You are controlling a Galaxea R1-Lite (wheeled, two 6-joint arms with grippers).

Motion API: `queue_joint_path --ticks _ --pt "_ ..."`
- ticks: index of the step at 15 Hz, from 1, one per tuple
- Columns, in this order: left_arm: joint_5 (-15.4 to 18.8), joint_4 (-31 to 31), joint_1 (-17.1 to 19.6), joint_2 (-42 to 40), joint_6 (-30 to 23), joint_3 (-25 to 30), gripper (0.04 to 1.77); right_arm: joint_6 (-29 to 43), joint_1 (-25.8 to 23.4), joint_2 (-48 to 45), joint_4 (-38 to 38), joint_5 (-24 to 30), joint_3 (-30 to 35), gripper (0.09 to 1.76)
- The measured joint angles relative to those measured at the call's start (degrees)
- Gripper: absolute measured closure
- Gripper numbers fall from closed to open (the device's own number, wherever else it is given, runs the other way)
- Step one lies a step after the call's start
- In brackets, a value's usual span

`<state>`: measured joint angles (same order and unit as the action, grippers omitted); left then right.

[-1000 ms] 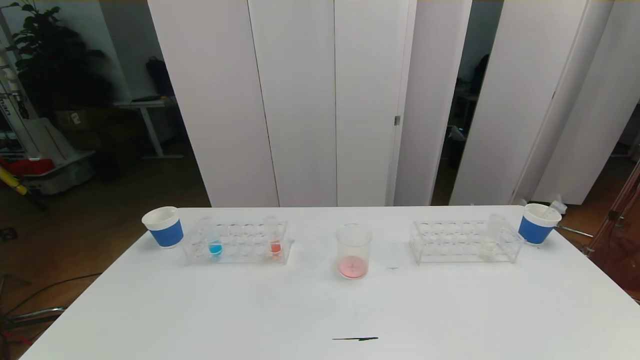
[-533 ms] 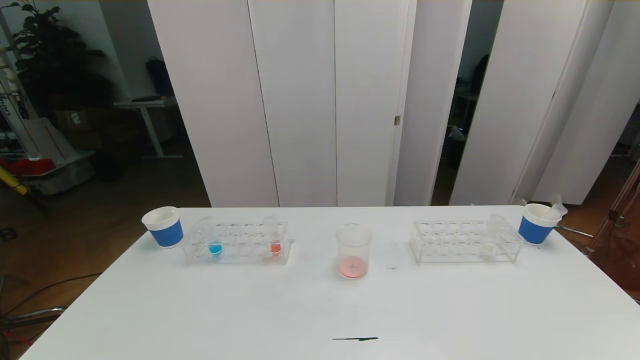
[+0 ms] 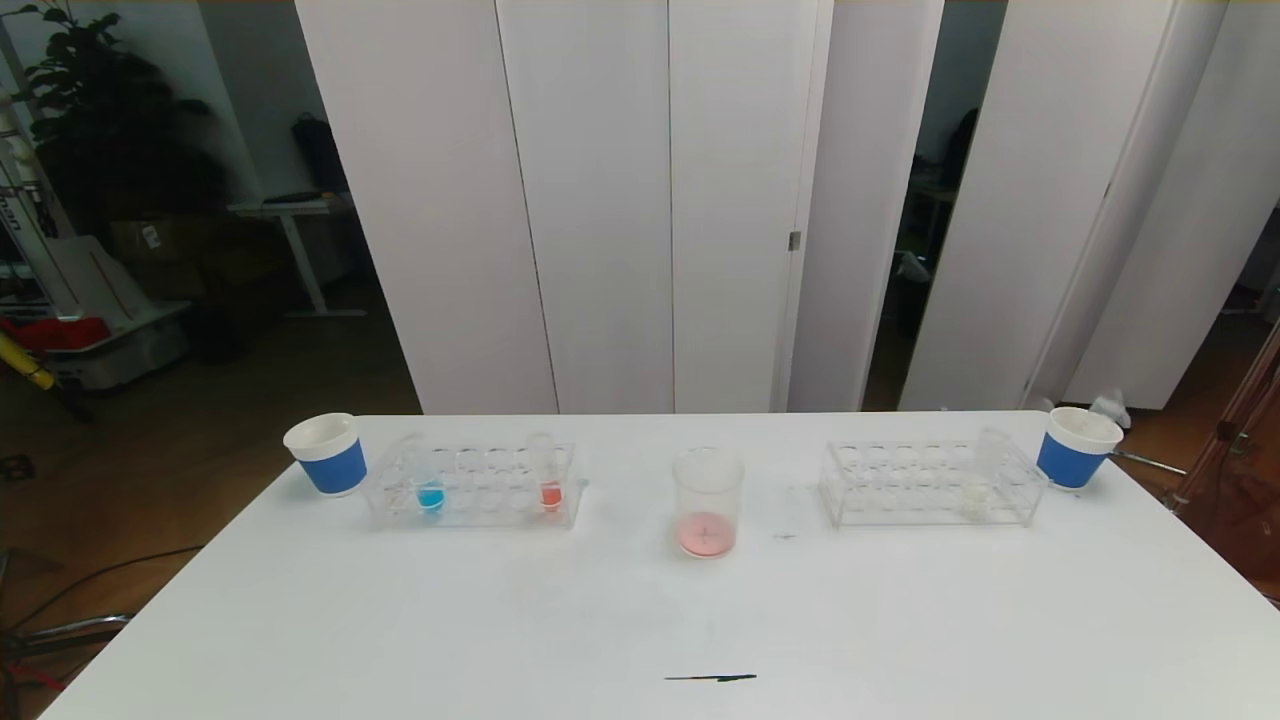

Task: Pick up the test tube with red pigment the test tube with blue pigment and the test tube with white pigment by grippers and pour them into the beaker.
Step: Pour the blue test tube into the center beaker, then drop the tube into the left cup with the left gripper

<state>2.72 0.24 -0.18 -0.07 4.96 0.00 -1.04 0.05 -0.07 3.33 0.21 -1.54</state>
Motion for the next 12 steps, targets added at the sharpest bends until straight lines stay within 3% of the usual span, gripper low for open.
queue_joint_path --ticks 12 --pt "0.00 0.05 0.00 0.00 0.02 0.00 0.06 0.00 0.00 0.00 -0.02 0.04 0.05 0.10"
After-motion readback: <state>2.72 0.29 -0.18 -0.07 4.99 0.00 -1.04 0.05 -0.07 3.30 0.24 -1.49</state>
